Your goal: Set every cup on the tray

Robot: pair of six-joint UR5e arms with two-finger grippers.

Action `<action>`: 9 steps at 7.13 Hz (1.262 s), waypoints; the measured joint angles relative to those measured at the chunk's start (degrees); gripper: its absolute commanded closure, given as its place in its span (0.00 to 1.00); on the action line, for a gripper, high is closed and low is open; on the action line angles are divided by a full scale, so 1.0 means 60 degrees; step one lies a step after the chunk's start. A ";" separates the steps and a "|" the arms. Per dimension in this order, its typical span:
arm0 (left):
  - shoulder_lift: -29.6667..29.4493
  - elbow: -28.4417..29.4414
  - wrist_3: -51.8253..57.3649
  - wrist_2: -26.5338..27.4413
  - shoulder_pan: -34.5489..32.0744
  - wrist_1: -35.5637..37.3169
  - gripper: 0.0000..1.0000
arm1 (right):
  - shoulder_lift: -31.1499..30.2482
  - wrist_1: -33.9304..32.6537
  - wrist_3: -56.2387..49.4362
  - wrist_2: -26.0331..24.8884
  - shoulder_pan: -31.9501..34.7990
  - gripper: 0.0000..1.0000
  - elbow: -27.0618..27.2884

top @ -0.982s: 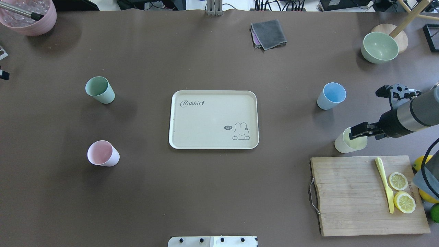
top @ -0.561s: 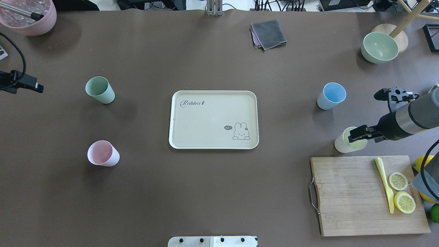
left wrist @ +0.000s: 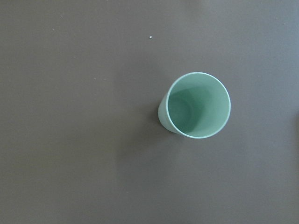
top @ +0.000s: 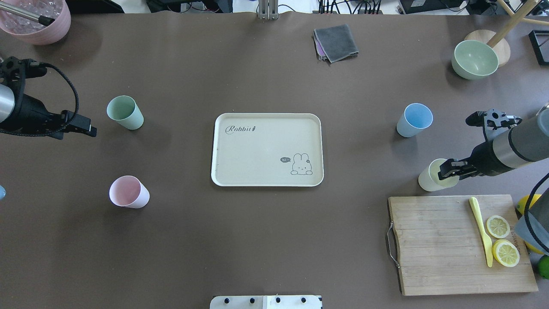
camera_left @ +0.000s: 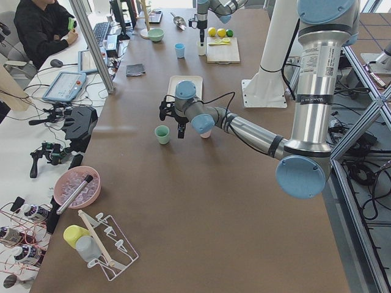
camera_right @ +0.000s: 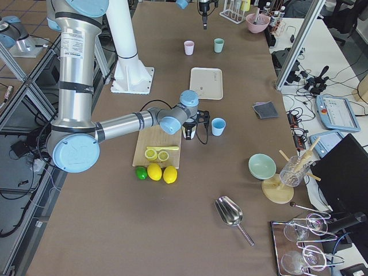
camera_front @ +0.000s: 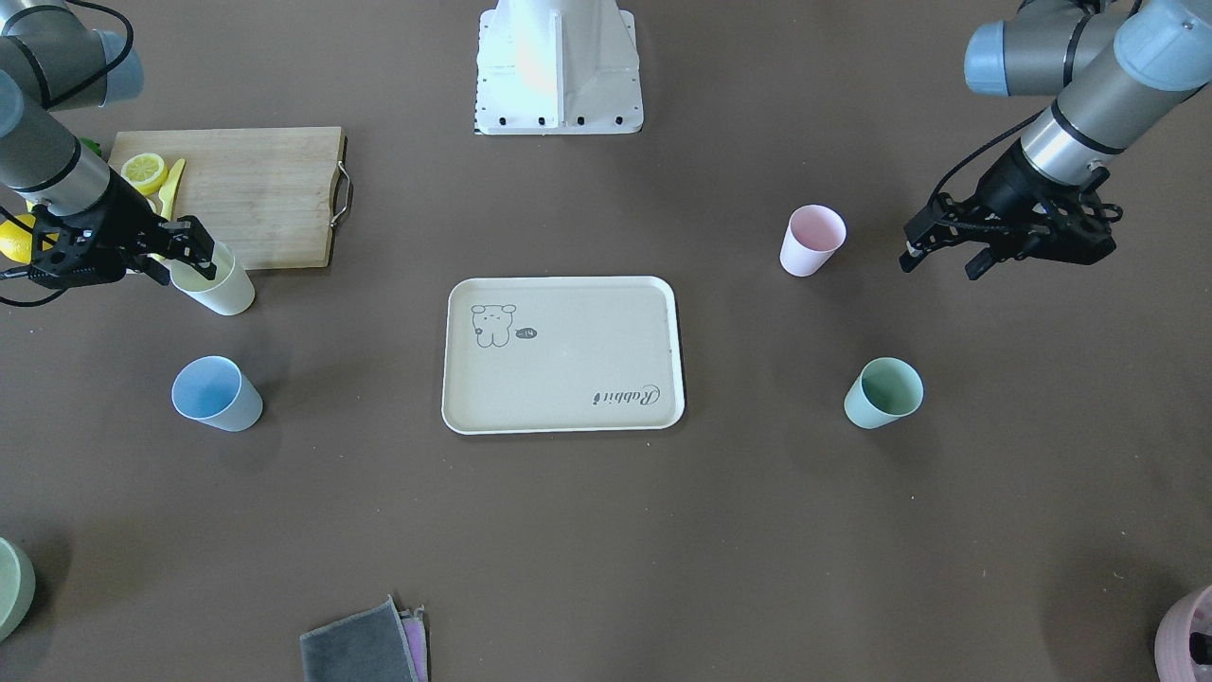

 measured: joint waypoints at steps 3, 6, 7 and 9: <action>-0.0064 -0.0097 -0.0138 0.0167 0.0335 0.0007 0.03 | 0.0204 -0.0088 0.0193 0.0329 0.0118 1.00 0.0337; -0.0042 -0.0254 -0.0495 0.0825 0.1196 -0.0003 0.03 | 0.1323 -0.1595 0.0238 0.1585 0.1195 1.00 0.0853; 0.0008 -0.0269 -0.0582 0.1025 0.1531 -0.0003 0.03 | 0.1908 -0.2367 0.0241 0.1674 0.1330 1.00 0.0964; 0.0109 -0.0292 -0.0631 0.1133 0.1979 -0.0004 0.11 | 0.2981 -0.3596 0.0250 0.1684 0.1393 1.00 0.1010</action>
